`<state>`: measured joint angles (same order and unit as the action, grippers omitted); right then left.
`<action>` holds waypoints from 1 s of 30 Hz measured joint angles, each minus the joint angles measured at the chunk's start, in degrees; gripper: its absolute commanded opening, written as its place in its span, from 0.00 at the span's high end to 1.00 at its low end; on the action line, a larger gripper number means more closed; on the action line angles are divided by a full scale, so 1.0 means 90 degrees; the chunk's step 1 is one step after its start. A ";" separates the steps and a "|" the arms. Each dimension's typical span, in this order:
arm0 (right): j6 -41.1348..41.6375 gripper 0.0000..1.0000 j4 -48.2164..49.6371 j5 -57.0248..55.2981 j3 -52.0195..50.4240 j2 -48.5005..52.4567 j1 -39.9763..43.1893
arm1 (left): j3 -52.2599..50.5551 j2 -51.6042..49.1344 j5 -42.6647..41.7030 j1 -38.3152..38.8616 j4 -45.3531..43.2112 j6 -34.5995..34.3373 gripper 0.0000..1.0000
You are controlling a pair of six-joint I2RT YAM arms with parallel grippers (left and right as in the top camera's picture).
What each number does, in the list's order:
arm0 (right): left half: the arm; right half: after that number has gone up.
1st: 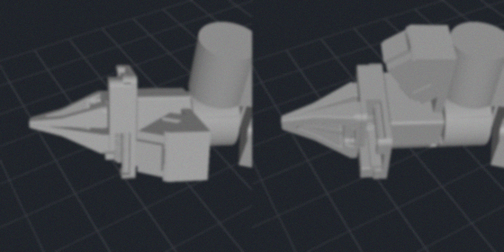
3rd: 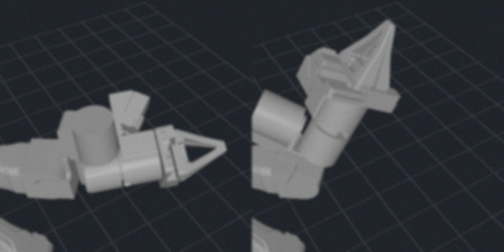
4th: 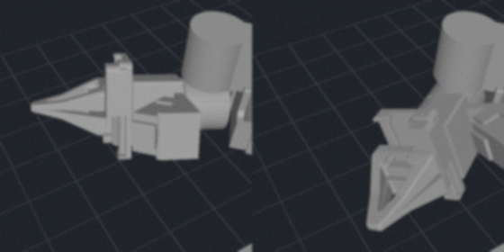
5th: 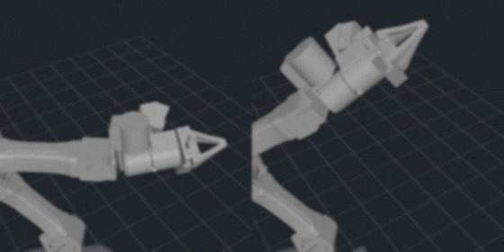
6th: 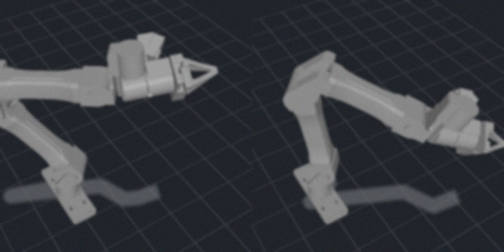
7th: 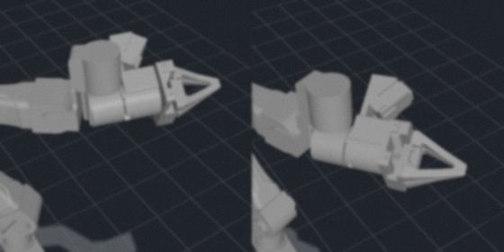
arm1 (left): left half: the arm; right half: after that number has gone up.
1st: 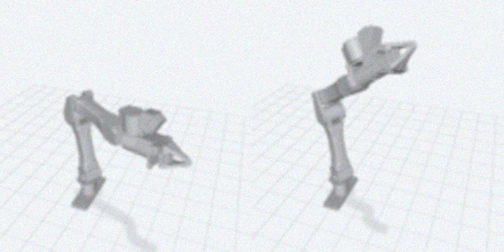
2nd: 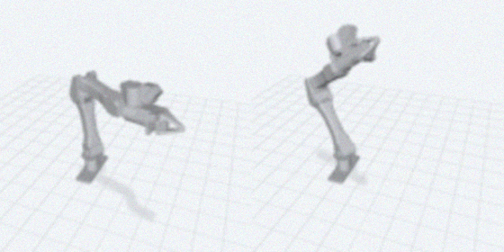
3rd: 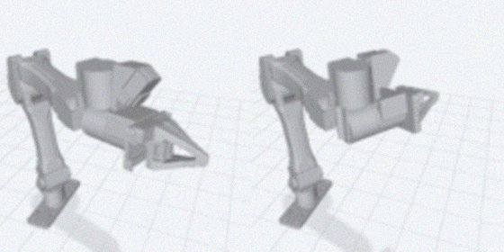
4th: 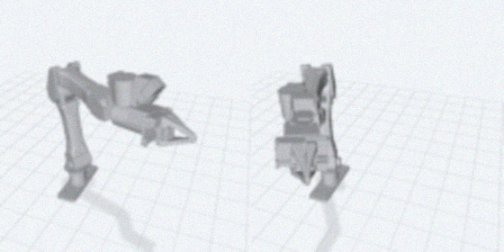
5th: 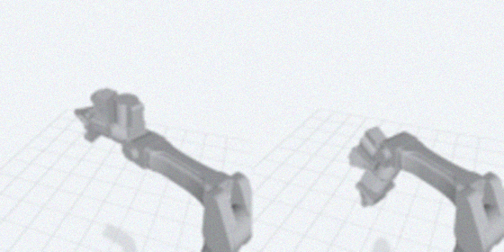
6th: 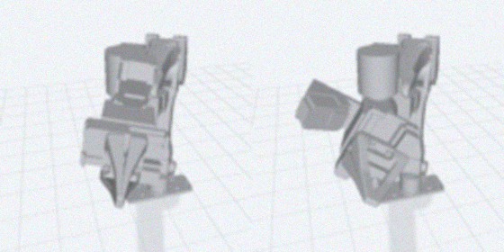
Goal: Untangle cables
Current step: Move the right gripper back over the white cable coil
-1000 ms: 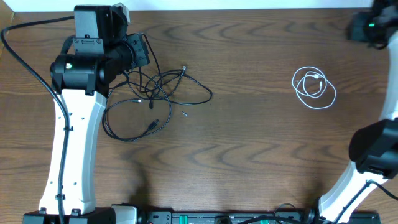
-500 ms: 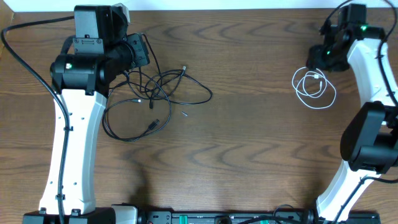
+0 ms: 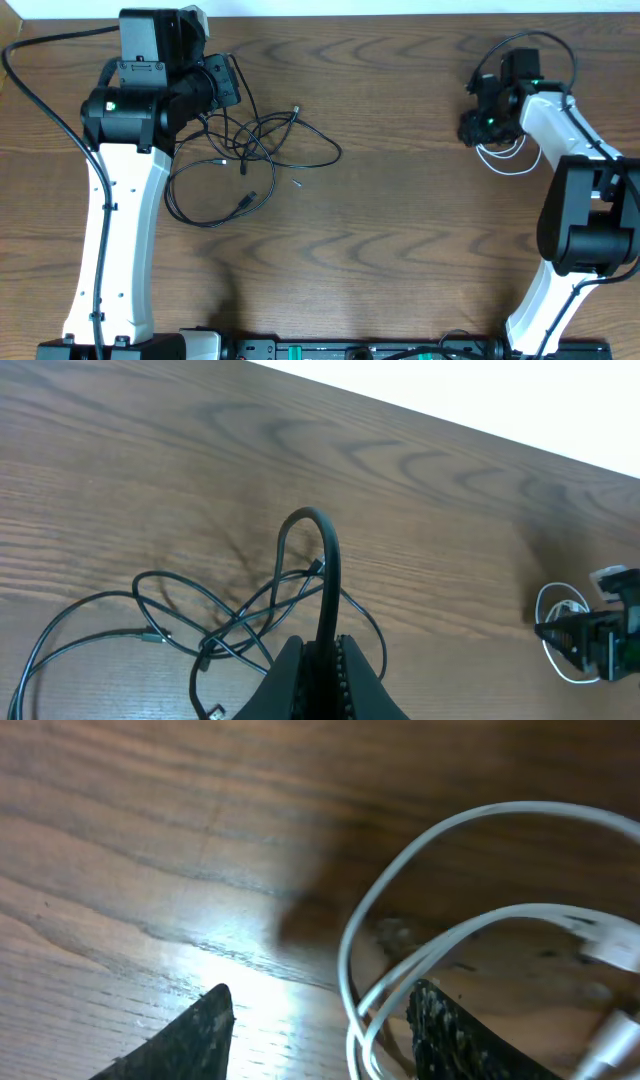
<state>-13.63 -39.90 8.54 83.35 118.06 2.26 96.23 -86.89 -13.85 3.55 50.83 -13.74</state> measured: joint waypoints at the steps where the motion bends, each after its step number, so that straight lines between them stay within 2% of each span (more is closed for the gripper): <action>1: -0.0036 0.50 0.0066 -0.0019 -0.0061 0.0000 0.0000 | 0.0000 0.0000 0.0000 0.0000 0.0012 0.0000 0.93; 7: -0.0112 0.50 0.0211 -0.0350 -0.0311 0.0000 0.0007 | 0.0000 0.0000 0.0000 0.0000 0.0049 0.0000 0.93; 10: -0.0129 0.54 0.0211 -0.0459 -0.0401 0.0000 0.0007 | 0.0000 0.0000 0.0000 0.0000 0.0061 0.0000 0.92; 17: -0.0131 0.71 0.0287 -0.0653 -0.0495 -0.0007 -0.0012 | 0.0000 0.0000 0.0000 0.0000 0.0068 0.0000 0.93; 25: 0.0160 0.99 0.0510 -0.1664 -0.0690 -0.0107 -0.0153 | 0.0000 0.0000 0.0000 0.0000 0.0070 0.0000 0.93; 30: 0.0563 0.99 0.0741 -0.2208 -0.0765 -0.0107 -0.0058 | 0.0000 0.0000 0.0000 0.0000 0.0090 0.0000 0.93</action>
<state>-8.56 -33.23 -11.33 76.47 117.10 1.74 96.23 -86.89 -13.85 3.55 51.64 -13.74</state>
